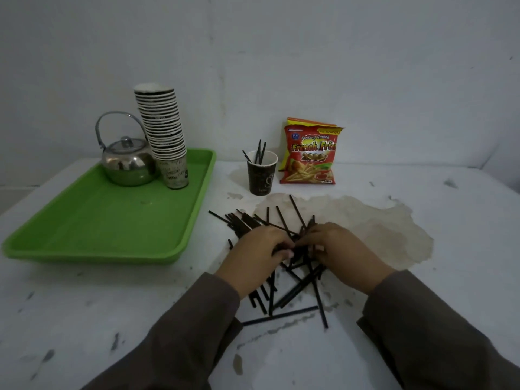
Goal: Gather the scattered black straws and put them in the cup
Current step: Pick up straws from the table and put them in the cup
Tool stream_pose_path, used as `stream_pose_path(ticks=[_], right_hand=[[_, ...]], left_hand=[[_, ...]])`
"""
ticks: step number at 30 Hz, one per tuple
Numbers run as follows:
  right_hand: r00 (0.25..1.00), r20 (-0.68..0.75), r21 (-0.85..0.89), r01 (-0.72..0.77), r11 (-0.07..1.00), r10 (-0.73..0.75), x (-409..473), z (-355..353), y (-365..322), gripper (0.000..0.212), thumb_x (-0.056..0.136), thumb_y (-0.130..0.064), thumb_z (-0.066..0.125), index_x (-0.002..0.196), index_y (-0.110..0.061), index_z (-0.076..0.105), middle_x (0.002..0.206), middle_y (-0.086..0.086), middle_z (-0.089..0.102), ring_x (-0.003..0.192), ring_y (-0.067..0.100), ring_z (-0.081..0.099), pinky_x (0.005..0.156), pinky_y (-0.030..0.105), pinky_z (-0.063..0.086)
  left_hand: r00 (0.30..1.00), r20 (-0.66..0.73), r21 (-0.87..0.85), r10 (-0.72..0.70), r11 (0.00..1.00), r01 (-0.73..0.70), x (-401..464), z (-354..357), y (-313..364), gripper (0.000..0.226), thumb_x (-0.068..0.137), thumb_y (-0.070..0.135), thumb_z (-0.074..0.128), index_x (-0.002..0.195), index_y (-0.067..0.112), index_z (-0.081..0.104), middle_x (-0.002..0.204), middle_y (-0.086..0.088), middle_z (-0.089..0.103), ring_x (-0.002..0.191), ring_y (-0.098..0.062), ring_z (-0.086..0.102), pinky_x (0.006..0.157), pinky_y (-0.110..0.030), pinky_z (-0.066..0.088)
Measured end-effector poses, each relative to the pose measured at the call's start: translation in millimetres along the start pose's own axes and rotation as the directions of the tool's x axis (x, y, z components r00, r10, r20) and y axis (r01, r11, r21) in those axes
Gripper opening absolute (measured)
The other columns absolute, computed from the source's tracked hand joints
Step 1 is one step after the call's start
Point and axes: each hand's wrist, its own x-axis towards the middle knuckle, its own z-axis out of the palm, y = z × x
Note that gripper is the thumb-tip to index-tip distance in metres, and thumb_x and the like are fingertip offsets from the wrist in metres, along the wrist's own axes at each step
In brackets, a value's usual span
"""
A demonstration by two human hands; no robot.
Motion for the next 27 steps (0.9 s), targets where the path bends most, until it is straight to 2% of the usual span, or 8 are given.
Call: stream_pose_path(ticks=[4,7,11,14,16,20,24,27], right_hand=[[0.995,-0.015,-0.117,0.098,0.988,-0.100,1,10,-4,0.038,0.084,-0.009,0.057,0.116,-0.028,0.062,0.110,0.002,0.062,0.101,0.023,0.053,0.086,0.035,0.044],[0.988,-0.019,-0.164,0.146,0.976,-0.151,4,12,-9,0.029,0.085,-0.015,0.057,0.110,-0.026,0.065,0.107,0.001,0.063,0.097,0.022,0.051,0.081,0.033,0.041],[0.979,-0.063,-0.165,0.184,0.969,-0.196,6,10,-15,0.022,0.084,-0.017,0.059,0.103,-0.023,0.068,0.104,0.001,0.063,0.096,0.021,0.051,0.078,0.031,0.038],[0.976,-0.136,-0.027,0.169,0.985,-0.171,5,4,-22,0.018,0.082,-0.012,0.062,0.097,-0.017,0.071,0.099,0.004,0.066,0.091,0.021,0.052,0.076,0.024,0.037],[0.976,-0.192,0.087,0.125,0.988,-0.106,7,0,-26,0.016,0.081,-0.012,0.064,0.095,-0.014,0.071,0.095,0.004,0.067,0.086,0.014,0.050,0.070,0.015,0.030],[0.962,-0.261,0.330,0.009,0.944,0.082,9,-5,-31,0.012,0.082,-0.016,0.065,0.093,-0.017,0.069,0.079,-0.012,0.057,0.071,-0.004,0.047,0.066,0.002,0.036],[0.913,-0.313,0.649,0.003,0.761,0.263,11,-8,-35,0.008,0.082,-0.015,0.064,0.083,-0.024,0.065,0.079,-0.012,0.066,0.072,-0.002,0.062,0.065,0.003,0.045],[0.879,-0.318,0.791,0.039,0.611,0.356,12,-9,-35,0.013,0.083,-0.010,0.062,0.082,-0.022,0.064,0.078,-0.005,0.071,0.061,-0.006,0.062,0.059,0.006,0.047]], left_hand=[[0.998,-0.057,0.066,-0.034,0.997,0.038,0,1,0,0.022,0.085,0.011,0.056,0.103,0.020,0.065,0.106,0.000,0.065,0.101,-0.014,0.054,0.085,-0.020,0.036],[0.995,-0.081,0.136,-0.055,0.989,0.066,-5,0,-8,0.025,0.086,0.008,0.054,0.107,0.018,0.064,0.111,-0.002,0.063,0.106,-0.017,0.052,0.090,-0.025,0.038],[0.998,-0.042,0.166,-0.055,0.984,0.061,-9,-2,-18,0.037,0.084,-0.003,0.051,0.112,0.018,0.063,0.115,-0.004,0.061,0.108,-0.018,0.052,0.090,-0.022,0.038],[0.999,0.024,0.152,-0.040,0.988,0.036,-7,-4,-24,0.052,0.078,-0.013,0.048,0.118,0.018,0.060,0.119,-0.008,0.059,0.111,-0.021,0.052,0.094,-0.025,0.040],[0.995,0.095,0.220,-0.031,0.975,0.009,-5,-6,-25,0.057,0.078,-0.013,0.046,0.124,0.020,0.055,0.124,-0.008,0.056,0.116,-0.022,0.049,0.098,-0.027,0.038],[0.995,0.101,0.280,-0.001,0.960,-0.027,-6,-8,-27,0.059,0.080,-0.014,0.045,0.127,0.022,0.051,0.129,-0.004,0.054,0.118,-0.021,0.046,0.100,-0.033,0.038],[0.999,-0.053,0.245,-0.009,0.969,0.022,-10,-5,-16,0.034,0.089,0.006,0.046,0.117,0.020,0.059,0.115,-0.004,0.062,0.105,-0.021,0.051,0.091,-0.034,0.043],[0.991,-0.128,0.208,-0.044,0.976,0.070,-6,-1,-4,0.023,0.089,0.027,0.051,0.105,0.014,0.062,0.103,-0.006,0.064,0.097,-0.021,0.054,0.086,-0.039,0.048]])
